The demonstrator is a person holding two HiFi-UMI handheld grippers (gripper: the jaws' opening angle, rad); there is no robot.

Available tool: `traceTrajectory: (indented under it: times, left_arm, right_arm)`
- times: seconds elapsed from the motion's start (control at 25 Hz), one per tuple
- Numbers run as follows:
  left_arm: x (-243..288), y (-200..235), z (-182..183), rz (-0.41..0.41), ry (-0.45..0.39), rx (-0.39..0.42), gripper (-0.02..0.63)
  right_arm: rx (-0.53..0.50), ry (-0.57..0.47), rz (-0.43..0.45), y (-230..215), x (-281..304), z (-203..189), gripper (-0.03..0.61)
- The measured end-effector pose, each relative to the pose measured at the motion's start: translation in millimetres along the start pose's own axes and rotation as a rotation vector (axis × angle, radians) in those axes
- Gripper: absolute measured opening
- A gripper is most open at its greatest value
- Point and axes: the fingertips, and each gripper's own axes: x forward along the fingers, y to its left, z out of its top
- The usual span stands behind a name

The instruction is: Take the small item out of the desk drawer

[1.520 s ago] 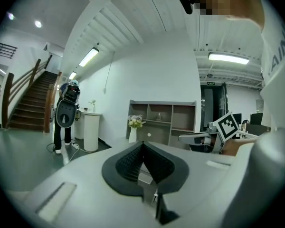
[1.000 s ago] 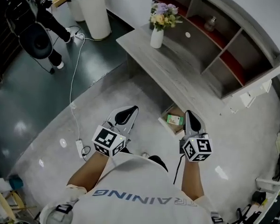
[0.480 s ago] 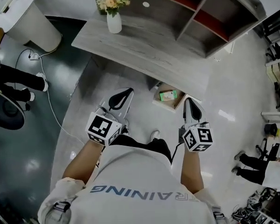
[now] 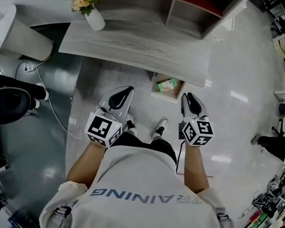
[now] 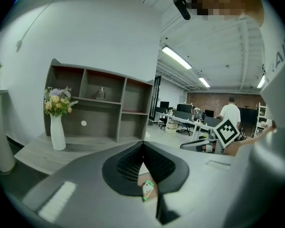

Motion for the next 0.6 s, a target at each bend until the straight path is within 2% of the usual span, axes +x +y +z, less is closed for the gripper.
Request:
traceTrajectory:
  times: [0.16, 0.32, 0.6]
  left_arm:
    - [6, -7, -16, 0.001, 0.039, 0.008, 0.002]
    - [4, -7, -37, 0.011, 0.046, -0.013, 0.002]
    - [17, -1, -67, -0.008, 0.104, -0.025, 0.002]
  right_arm:
    - [0.101, 0.076, -0.003, -13, 21, -44, 0.212]
    - [0.253, 0.148, -0.029, -28, 50, -104, 0.322]
    - [0.589, 0.231, -0.140, -59, 101, -196, 0.367]
